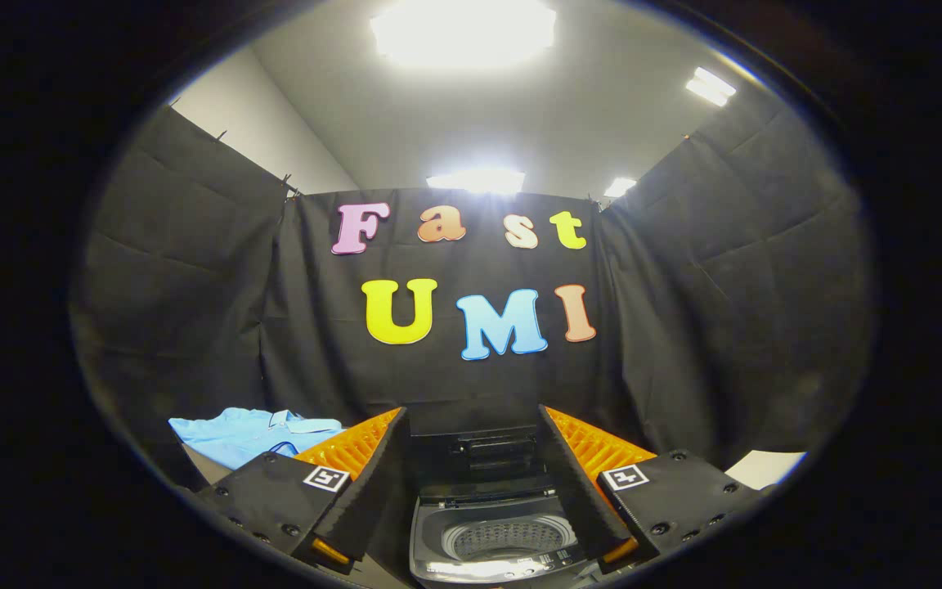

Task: Put the clothes into the washing machine and then close the washing machine lid.

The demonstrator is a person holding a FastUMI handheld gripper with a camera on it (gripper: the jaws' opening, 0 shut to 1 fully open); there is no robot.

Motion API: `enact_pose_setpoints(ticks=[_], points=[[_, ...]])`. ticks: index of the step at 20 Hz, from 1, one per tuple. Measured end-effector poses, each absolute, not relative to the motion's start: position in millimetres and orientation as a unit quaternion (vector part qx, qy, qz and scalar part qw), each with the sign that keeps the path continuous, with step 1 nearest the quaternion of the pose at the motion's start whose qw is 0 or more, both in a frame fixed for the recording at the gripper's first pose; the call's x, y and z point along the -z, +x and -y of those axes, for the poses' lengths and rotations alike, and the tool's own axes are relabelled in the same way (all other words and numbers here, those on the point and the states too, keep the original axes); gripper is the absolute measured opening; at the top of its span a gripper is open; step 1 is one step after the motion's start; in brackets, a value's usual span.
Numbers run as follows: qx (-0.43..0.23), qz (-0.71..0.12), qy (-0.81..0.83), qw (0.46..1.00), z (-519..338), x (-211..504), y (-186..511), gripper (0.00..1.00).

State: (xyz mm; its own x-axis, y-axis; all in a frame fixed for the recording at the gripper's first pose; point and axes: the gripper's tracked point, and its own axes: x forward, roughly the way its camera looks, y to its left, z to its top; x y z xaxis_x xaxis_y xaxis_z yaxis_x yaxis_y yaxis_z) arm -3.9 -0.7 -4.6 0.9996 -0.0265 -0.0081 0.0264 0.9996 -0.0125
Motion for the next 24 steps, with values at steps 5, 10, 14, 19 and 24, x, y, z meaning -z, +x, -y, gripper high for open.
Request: enact_pose_setpoints(ticks=[5, 10, 14, 19, 24], points=[[0.018, 0.006, -0.012, 1.0, -2, -3, -5, 0.96], [0.025, -0.007, -0.008, 1.0, -2, 4, -9, 0.96], [0.023, -0.012, -0.009, 1.0, -11, 2, -10, 0.96], [0.007, -0.015, -0.002, 1.0, -34, -9, -4, 0.96], [-0.02, -0.026, 0.014, 0.999, -66, -20, 13, 0.96]])
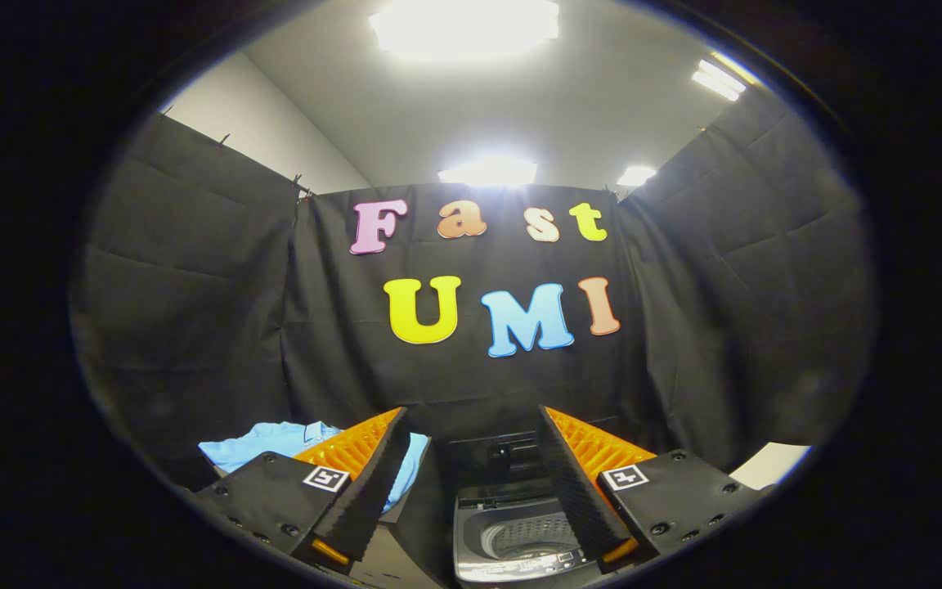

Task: Put the clothes into the washing machine and then close the washing machine lid.

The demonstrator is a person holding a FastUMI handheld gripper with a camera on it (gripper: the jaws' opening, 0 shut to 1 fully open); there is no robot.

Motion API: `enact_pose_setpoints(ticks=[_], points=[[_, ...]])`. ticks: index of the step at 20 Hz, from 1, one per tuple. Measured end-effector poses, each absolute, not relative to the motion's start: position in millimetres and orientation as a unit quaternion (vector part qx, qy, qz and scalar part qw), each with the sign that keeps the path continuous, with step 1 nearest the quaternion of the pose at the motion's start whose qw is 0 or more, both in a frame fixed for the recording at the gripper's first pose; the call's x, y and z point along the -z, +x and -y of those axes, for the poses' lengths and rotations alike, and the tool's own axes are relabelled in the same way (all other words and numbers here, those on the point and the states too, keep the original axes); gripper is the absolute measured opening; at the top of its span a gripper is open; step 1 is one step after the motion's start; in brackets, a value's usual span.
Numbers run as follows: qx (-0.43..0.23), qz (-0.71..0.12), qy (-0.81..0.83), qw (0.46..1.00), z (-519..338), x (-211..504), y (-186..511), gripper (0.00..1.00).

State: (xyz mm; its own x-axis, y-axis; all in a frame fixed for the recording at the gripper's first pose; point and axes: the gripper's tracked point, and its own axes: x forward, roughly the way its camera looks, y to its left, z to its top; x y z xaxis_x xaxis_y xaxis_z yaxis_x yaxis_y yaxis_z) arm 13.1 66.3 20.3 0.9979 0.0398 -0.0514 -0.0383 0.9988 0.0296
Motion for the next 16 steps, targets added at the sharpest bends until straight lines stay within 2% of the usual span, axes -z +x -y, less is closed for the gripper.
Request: enact_pose_setpoints(ticks=[5, 16], points=[[-0.051, -0.039, 0.035, 0.997, -103, -21, 40, 0.96], [-0.143, -0.144, 0.008, 0.979, -206, 30, 102, 0.97]])
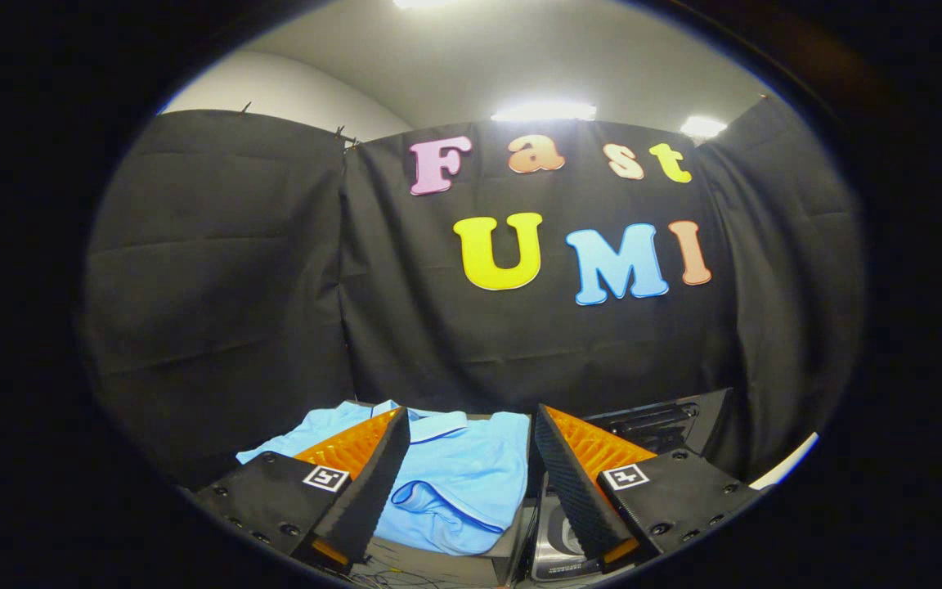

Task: Put the clothes into the washing machine and then close the washing machine lid.

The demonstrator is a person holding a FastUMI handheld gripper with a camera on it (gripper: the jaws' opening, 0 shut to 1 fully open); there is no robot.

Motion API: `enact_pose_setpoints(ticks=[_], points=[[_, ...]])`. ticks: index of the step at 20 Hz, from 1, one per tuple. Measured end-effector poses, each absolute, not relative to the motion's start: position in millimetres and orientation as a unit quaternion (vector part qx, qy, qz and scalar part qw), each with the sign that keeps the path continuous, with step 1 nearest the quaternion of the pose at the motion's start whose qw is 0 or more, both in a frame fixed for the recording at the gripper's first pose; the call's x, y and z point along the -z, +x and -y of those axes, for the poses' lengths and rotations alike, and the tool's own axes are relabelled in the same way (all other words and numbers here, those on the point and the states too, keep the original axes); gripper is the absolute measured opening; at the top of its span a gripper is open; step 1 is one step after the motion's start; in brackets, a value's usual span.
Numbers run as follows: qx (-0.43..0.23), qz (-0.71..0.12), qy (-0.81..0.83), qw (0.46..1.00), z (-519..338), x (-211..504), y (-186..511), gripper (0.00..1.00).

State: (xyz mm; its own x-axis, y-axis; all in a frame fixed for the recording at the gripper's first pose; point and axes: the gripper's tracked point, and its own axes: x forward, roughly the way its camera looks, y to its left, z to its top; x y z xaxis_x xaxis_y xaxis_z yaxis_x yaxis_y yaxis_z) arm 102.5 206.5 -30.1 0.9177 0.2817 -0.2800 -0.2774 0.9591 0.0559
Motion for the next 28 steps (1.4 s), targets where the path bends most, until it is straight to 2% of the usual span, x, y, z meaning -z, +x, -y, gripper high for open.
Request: enact_pose_setpoints(ticks=[4, 10, 17, 28], points=[[-0.198, -0.177, -0.019, 0.964, -256, 54, 105, 0.97], [-0.24, -0.214, -0.04, 0.946, -302, 91, 109, 0.97], [-0.259, -0.304, -0.045, 0.916, -336, 156, 114, 0.97], [-0.264, -0.358, -0.079, 0.892, -355, 196, 131, 0.97]])
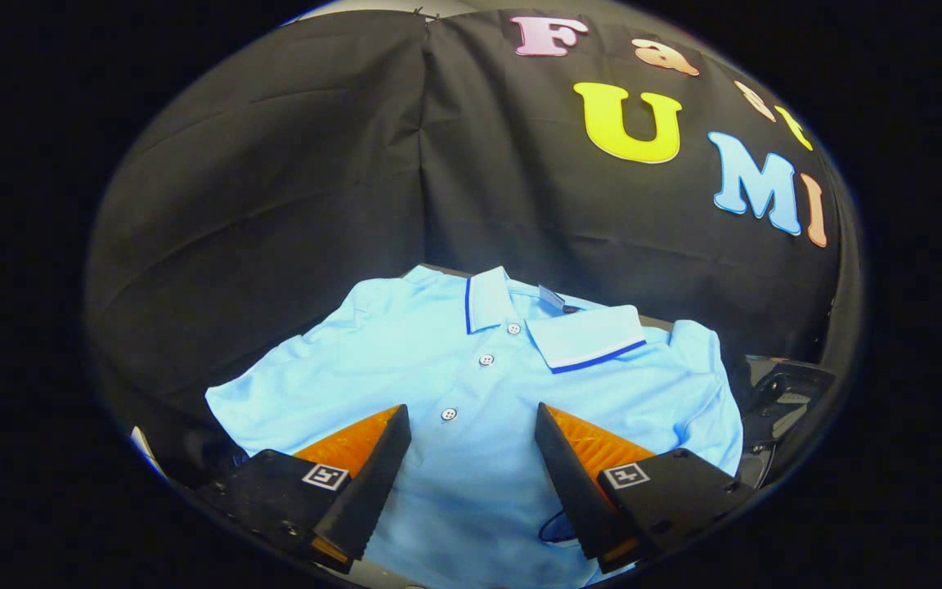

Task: Put the clothes into the washing machine and then close the washing machine lid.

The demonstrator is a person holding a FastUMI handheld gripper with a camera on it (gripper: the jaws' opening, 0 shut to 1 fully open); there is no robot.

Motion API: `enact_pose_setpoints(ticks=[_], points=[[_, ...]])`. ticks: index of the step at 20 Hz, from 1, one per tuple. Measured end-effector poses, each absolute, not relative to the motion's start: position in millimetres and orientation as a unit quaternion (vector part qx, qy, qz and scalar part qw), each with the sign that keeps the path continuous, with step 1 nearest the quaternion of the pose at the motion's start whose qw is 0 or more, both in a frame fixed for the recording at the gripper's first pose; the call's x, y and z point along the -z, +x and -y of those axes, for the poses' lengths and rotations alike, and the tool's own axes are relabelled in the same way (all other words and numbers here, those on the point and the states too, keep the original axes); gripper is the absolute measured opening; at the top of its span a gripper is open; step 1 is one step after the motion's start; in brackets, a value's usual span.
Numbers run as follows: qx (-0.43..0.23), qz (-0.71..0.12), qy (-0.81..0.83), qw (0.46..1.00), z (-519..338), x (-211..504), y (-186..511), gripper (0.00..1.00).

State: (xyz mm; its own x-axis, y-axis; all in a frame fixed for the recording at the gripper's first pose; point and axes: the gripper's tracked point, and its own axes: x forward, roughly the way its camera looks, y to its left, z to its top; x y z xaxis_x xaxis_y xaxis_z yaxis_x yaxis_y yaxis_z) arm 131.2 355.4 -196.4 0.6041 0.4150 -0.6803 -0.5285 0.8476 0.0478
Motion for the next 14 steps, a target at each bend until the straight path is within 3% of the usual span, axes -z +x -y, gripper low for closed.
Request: enact_pose_setpoints(ticks=[3, 5, 7, 10, 11, 13, 14], points=[[-0.261, -0.358, -0.072, 0.894, -357, 198, 131, 0.96], [-0.281, -0.358, -0.068, 0.888, -365, 198, 127, 0.87], [-0.29, -0.363, -0.052, 0.884, -372, 197, 122, 0.56], [-0.283, -0.366, -0.036, 0.886, -376, 198, 123, 0.21], [-0.292, -0.363, -0.04, 0.884, -376, 196, 124, 0.21], [-0.284, -0.367, -0.001, 0.886, -373, 193, 120, 0.02], [-0.288, -0.369, 0.012, 0.883, -376, 195, 124, 0.02]])
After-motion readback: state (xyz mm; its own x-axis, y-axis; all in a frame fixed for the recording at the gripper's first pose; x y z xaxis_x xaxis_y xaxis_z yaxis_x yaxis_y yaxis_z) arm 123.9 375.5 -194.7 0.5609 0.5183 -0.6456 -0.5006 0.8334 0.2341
